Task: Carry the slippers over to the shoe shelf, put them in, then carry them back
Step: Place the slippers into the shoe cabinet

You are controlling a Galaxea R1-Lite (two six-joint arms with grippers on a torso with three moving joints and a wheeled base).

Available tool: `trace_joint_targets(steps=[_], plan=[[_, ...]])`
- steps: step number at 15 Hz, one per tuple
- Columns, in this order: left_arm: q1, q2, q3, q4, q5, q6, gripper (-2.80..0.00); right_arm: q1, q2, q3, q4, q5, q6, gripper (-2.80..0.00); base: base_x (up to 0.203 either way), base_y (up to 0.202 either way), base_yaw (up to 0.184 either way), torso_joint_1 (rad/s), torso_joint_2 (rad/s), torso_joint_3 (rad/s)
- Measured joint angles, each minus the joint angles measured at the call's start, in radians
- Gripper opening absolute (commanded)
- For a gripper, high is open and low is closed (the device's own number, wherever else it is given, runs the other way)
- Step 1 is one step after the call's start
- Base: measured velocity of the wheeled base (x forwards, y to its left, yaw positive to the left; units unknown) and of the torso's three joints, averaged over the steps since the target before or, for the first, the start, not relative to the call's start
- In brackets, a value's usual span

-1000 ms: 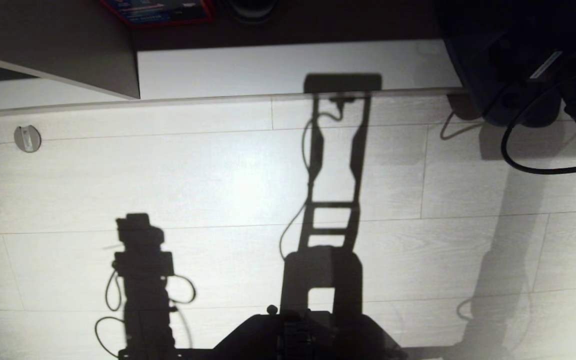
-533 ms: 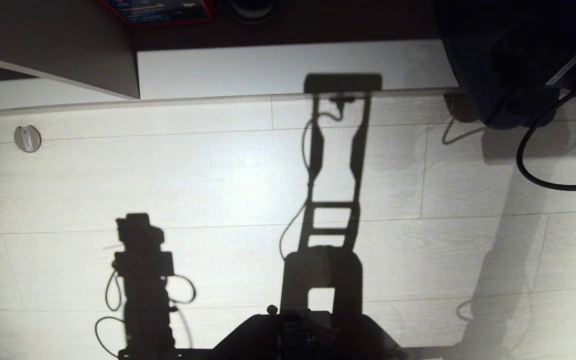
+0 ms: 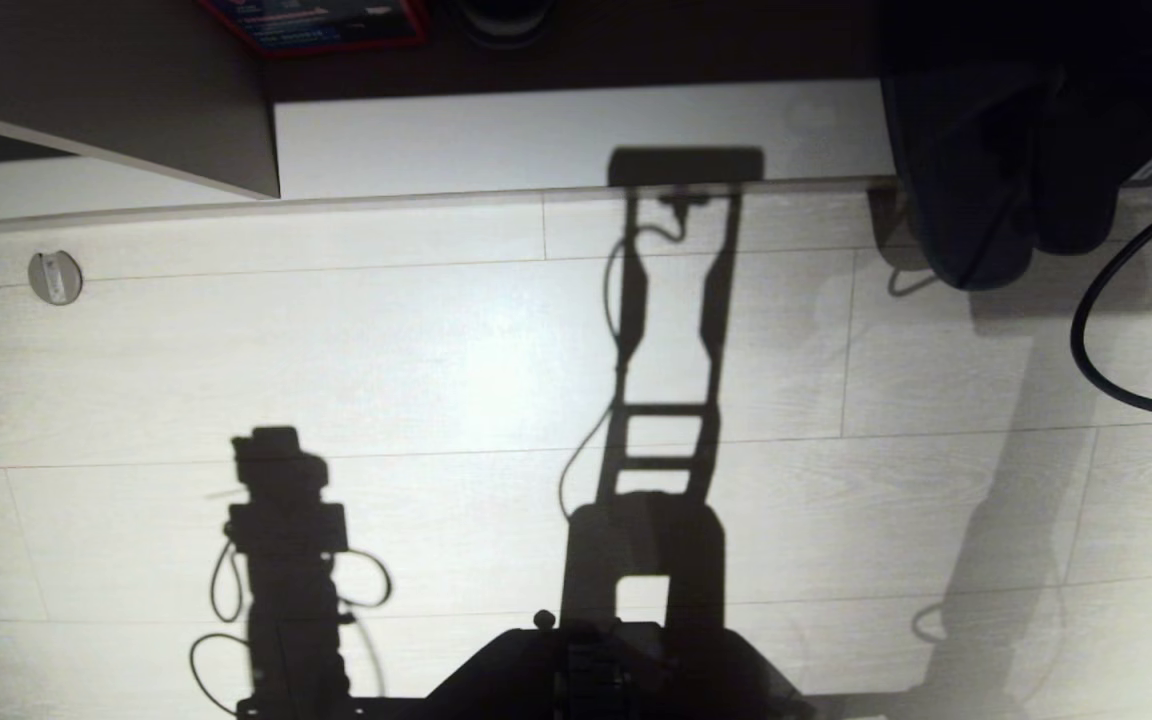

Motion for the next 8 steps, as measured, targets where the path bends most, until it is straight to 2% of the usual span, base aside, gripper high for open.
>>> trace_joint_targets(steps=[5, 8], plan=[[0.000, 0.000, 0.000, 0.000, 0.000, 0.000, -2.80, 0.001, -0.022, 0.030, 0.000, 0.020, -0.005, 0.00, 0.000, 0.000, 0.000, 0.000, 0.00, 0.000], [0.000, 0.000, 0.000, 0.000, 0.000, 0.000, -2.80, 0.018, -0.054, 0.101, 0.000, 0.043, -0.044, 0.00, 0.000, 0.000, 0.000, 0.000, 0.00, 0.000]])
